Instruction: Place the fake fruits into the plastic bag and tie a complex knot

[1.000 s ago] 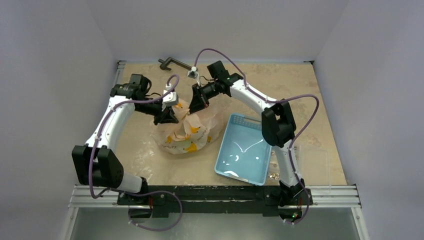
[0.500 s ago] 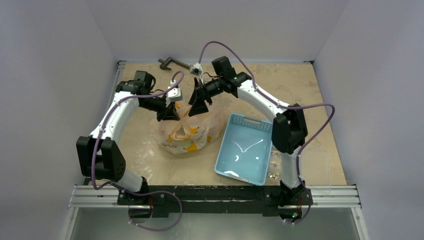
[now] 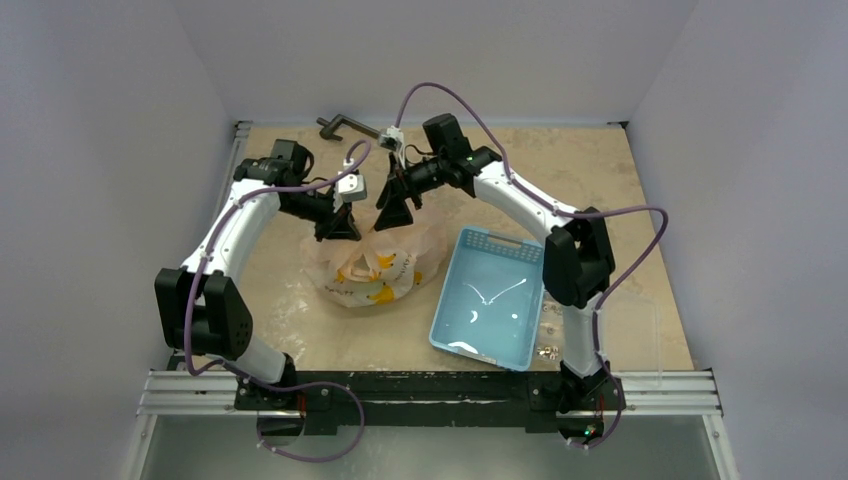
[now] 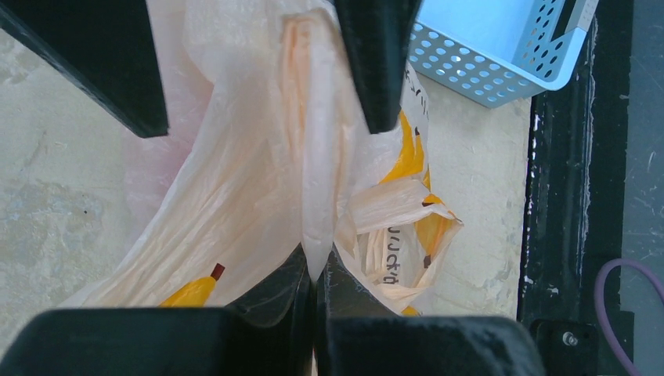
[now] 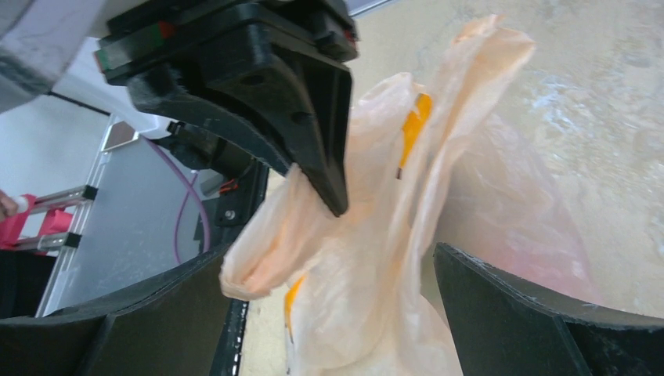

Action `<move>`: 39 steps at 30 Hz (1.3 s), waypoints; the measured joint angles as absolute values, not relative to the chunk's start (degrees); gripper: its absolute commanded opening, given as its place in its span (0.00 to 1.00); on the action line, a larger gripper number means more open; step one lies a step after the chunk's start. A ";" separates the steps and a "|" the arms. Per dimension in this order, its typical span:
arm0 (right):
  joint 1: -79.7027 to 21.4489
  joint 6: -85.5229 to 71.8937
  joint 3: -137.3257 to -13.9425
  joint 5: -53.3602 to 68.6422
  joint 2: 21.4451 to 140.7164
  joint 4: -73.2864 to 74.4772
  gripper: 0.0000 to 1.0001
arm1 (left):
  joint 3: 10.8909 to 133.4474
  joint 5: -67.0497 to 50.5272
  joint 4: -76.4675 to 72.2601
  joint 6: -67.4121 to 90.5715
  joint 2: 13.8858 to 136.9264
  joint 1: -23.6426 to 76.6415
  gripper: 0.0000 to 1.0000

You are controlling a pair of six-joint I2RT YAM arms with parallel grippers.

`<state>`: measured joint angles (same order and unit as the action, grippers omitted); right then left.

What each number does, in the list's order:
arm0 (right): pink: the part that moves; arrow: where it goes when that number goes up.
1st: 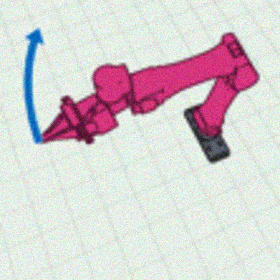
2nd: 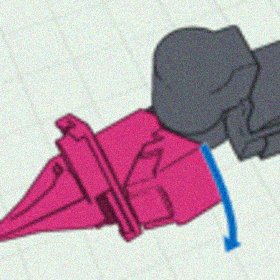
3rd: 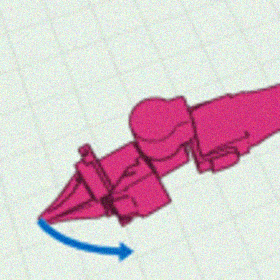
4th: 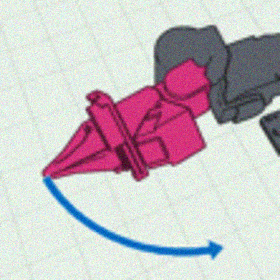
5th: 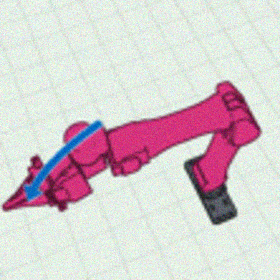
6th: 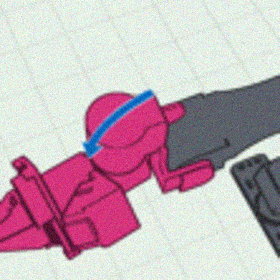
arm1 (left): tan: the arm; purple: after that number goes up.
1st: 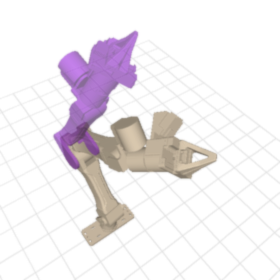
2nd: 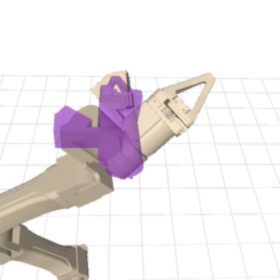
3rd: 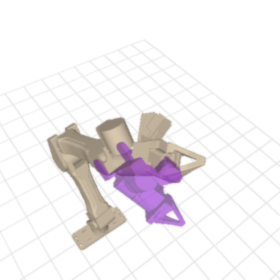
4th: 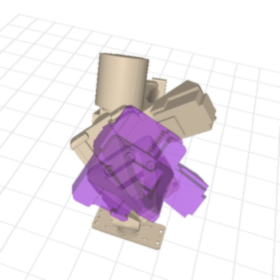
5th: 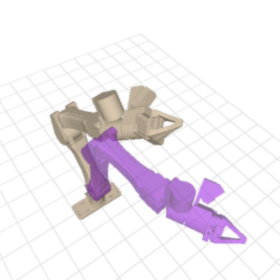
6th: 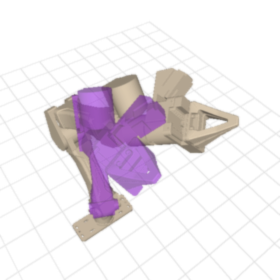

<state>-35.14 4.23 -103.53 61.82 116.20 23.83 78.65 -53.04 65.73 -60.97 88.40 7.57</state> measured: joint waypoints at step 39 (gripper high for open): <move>-36.34 -2.90 -105.82 70.76 126.21 17.10 0.18 | 81.19 -45.08 59.99 -54.50 93.56 11.16 0.03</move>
<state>-36.34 -2.90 -105.82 70.76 126.21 17.10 81.19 -45.08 59.99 -54.50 93.56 11.16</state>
